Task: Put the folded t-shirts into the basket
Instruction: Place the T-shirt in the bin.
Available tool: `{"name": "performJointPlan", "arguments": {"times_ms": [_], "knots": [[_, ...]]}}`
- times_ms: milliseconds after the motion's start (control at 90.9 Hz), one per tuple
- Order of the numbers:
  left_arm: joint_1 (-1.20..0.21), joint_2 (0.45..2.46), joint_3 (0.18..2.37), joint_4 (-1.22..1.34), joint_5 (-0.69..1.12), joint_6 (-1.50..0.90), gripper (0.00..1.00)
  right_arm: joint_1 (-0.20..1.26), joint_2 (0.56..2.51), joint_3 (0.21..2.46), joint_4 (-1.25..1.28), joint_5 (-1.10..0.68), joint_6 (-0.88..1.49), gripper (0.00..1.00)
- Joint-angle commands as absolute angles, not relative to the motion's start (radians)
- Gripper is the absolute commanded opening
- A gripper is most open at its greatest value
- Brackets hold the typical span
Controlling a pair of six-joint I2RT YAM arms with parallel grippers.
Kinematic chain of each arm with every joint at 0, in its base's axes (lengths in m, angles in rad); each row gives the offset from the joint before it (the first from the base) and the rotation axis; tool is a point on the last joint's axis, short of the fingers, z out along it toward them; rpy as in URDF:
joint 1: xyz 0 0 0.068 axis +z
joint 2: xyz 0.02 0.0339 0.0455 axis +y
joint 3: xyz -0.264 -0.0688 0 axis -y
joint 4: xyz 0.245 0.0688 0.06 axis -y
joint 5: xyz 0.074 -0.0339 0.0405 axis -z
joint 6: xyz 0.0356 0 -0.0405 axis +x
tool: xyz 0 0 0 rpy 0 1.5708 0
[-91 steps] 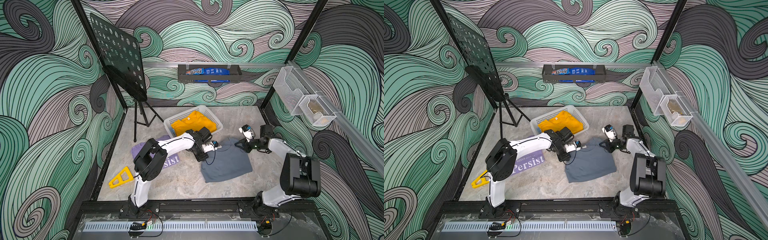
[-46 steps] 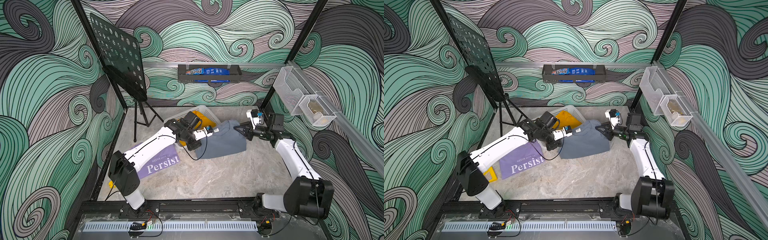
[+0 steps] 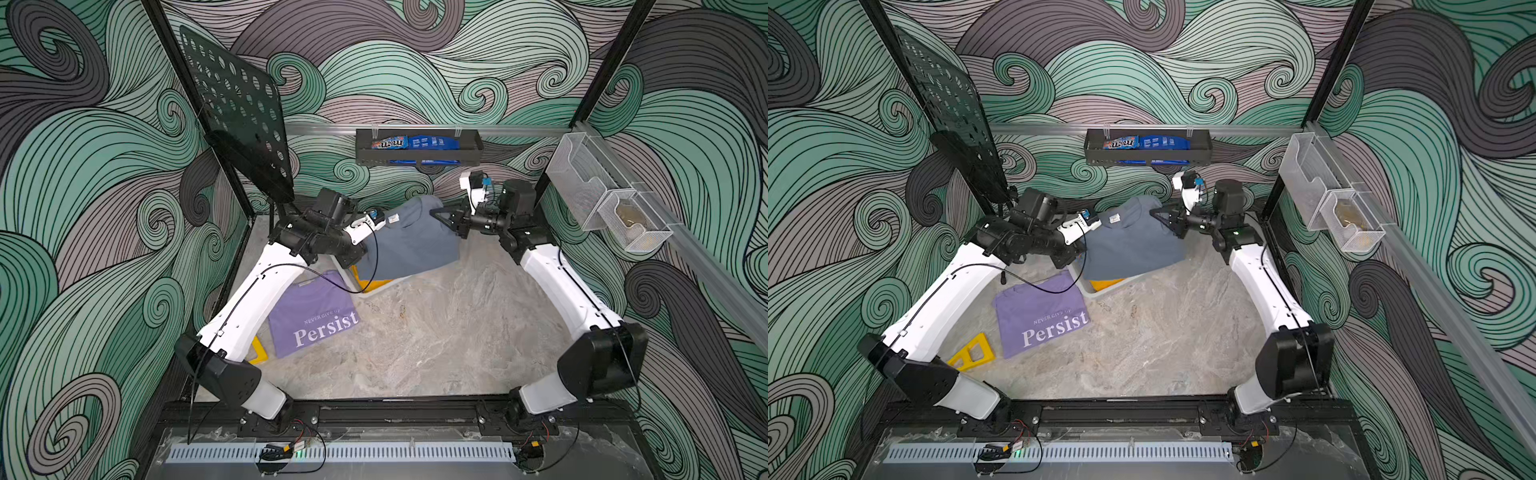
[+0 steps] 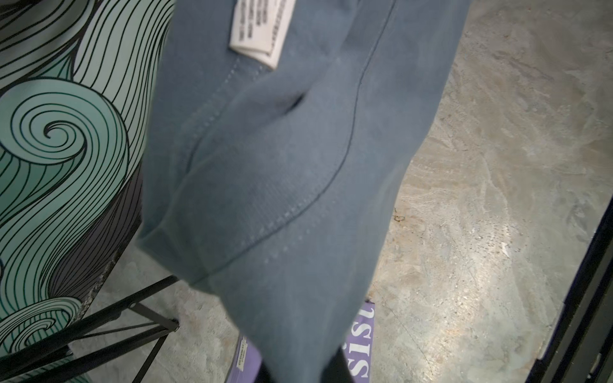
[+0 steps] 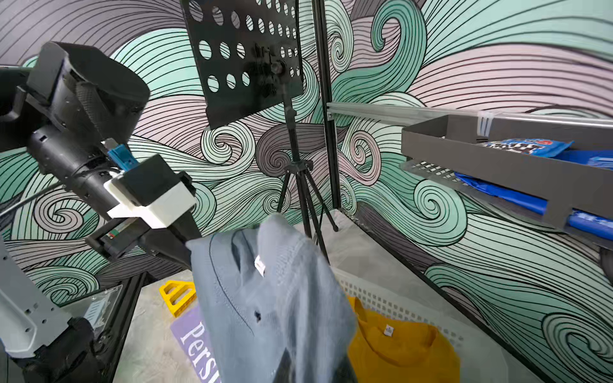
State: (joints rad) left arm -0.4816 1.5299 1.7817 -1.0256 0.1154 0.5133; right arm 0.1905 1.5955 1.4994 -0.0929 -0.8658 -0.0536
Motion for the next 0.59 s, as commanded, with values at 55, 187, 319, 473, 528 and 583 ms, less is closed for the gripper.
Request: {"name": "performJointPlan", "arguments": {"times_ms": [55,187,319,473,528,583], "knots": [[-0.429,1.591,1.866,-1.058,0.102,0.513,0.0,0.222,1.736,1.62,-0.032,-0.827,0.019,0.0],[-0.413,1.639,1.891,-1.073,0.121,0.49,0.0,0.234,1.839,1.686,-0.048,-0.827,0.005,0.0],[-0.411,1.665,1.877,-1.064,0.138,0.469,0.0,0.235,1.915,1.729,-0.071,-0.822,-0.019,0.0],[-0.411,1.689,1.85,-1.042,0.15,0.445,0.0,0.231,1.997,1.793,-0.118,-0.822,-0.059,0.0],[-0.41,1.695,1.841,-1.036,0.157,0.439,0.0,0.232,2.024,1.827,-0.151,-0.821,-0.076,0.0],[-0.411,1.704,1.832,-1.035,0.169,0.43,0.0,0.23,2.051,1.854,-0.181,-0.818,-0.093,0.0]]}}
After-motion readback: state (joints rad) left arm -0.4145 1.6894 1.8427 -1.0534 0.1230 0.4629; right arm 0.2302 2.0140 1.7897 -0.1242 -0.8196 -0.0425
